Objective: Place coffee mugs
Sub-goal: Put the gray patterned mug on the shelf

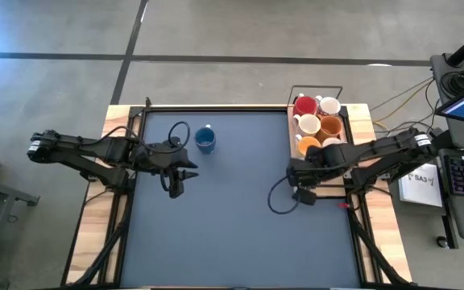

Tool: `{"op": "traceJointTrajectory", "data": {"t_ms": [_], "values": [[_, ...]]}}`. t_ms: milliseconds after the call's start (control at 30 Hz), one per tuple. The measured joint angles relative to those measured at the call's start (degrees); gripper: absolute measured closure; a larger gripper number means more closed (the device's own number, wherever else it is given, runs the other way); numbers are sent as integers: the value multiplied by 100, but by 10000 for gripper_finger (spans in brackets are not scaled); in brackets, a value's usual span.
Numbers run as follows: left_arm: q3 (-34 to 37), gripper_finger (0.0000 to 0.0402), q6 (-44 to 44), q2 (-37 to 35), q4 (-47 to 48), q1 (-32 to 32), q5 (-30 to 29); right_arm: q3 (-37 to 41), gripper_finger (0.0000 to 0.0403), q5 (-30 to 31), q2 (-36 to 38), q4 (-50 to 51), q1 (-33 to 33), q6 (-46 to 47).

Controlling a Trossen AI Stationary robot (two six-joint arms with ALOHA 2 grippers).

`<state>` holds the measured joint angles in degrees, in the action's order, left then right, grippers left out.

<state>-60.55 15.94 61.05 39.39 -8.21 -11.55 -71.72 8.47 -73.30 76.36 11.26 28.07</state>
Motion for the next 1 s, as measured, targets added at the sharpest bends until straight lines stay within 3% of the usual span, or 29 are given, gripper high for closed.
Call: {"op": "traceJointTrajectory", "data": {"t_ms": [433,1000], "values": [[0,299,0,1,-40,-1,2,498,390,-35,142,-5,217,644],[0,299,0,1,-40,-2,4,463,390,-301,210,8,219,805]]}}
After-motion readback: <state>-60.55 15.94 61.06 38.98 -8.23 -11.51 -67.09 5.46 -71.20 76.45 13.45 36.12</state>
